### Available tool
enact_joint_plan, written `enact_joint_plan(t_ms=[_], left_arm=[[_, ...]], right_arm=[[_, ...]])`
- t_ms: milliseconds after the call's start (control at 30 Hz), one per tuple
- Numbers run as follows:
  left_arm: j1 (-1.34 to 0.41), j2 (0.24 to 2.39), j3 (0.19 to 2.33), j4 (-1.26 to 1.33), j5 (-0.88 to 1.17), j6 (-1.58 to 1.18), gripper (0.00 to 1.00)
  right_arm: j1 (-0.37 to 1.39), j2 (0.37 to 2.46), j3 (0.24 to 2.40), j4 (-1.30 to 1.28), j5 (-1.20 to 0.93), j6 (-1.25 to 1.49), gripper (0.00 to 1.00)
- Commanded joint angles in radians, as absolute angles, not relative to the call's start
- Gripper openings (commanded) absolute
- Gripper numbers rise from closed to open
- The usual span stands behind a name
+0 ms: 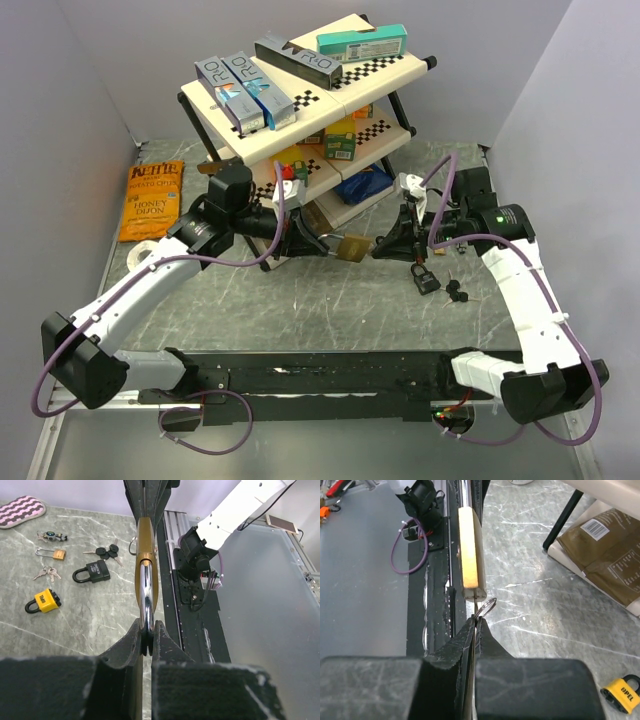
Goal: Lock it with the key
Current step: Lock the lock, then place the key at the center of the board.
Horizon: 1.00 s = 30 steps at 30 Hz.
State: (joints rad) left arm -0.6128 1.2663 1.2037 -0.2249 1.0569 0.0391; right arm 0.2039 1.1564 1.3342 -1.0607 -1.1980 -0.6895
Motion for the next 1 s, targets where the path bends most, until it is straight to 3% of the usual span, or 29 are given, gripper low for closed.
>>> enact_joint_plan(t_ms=[0, 200, 400, 667, 967], left_arm=[[-0.578, 1.224, 1.227, -0.173, 1.123, 0.08, 0.01], [-0.528, 1.216, 1.249, -0.261, 1.137, 0.149, 0.01], [-0.525, 1.223, 1.243, -0.301, 1.124, 0.199, 0.01], [-0.548, 1.253, 1.207, -0.346, 1.039, 0.262, 0.01], [-0.595, 1.281, 1.132, -0.367, 0.991, 0.35, 0.01]], right_arm=[[0.149, 1.146, 1.333, -1.147, -1.2, -0.782, 0.0], [0.005, 1.184, 1.33, -1.348, -1.171, -1.009, 0.0], [-0.072, 1.242, 1.25, -1.347, -1.057, -1.115, 0.0], [-0.063, 1.301, 1.014, -1.054, -0.781, -0.99, 0.0], [0.061, 1.549, 1.025, -0.891, -0.667, -0.772, 0.0]])
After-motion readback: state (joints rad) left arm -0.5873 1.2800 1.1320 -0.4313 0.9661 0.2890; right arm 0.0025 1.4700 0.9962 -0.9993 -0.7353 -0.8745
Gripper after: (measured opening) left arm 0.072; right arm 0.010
